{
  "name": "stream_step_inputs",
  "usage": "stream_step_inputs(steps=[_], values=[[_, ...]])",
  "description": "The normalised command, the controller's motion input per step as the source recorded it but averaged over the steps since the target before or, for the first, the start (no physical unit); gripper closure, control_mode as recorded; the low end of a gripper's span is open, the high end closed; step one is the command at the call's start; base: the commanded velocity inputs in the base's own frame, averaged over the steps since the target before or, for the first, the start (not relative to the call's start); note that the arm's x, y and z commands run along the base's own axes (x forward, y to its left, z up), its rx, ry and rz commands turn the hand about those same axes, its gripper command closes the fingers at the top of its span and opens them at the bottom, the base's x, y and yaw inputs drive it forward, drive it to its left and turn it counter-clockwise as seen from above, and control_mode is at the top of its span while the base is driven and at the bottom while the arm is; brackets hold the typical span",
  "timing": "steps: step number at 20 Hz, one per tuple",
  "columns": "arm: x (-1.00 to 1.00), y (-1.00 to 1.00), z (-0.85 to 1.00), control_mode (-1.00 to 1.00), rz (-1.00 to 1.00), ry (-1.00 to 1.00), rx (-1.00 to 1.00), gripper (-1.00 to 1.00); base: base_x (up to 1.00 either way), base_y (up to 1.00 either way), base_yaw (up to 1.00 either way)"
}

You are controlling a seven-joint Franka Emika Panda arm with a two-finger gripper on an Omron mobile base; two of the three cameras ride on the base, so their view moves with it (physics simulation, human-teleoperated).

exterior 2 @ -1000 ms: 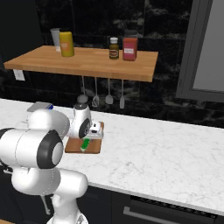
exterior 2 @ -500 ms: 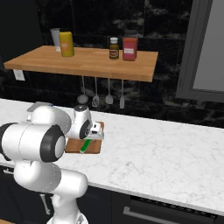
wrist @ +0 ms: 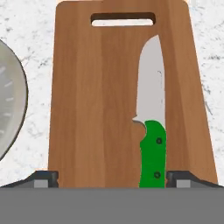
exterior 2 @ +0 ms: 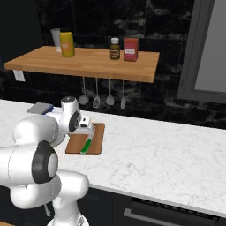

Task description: Pick up the knife from the drawer and place it on the cutting board. Then place the meat from the plate to the cutting board.

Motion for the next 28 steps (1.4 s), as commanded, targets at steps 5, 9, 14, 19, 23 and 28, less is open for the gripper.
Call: stream_step_inputs(steps=[5, 9, 14, 19, 23, 28], values=[[-0.16, 0.99, 0.57, -1.00, 0.01, 0.03, 0.01, -1.00, 0.00, 0.00, 0.00], [-0.03, 0.73, 0.15, -1.00, 0.17, 0.02, 0.01, -1.00, 0.00, 0.00, 0.00], [-0.01, 0.63, 0.00, -1.00, 0.23, 0.01, 0.02, -1.00, 0.00, 0.00, 0.00], [0.01, 0.61, -0.06, -1.00, 0.20, 0.01, 0.00, -1.00, 0.00, 0.00, 0.00], [0.06, 0.29, -0.04, -1.00, 0.11, 0.17, -0.02, -1.00, 0.00, 0.00, 0.00], [0.24, 0.26, -0.19, -1.00, 0.05, 0.19, -0.10, -1.00, 0.00, 0.00, 0.00]])
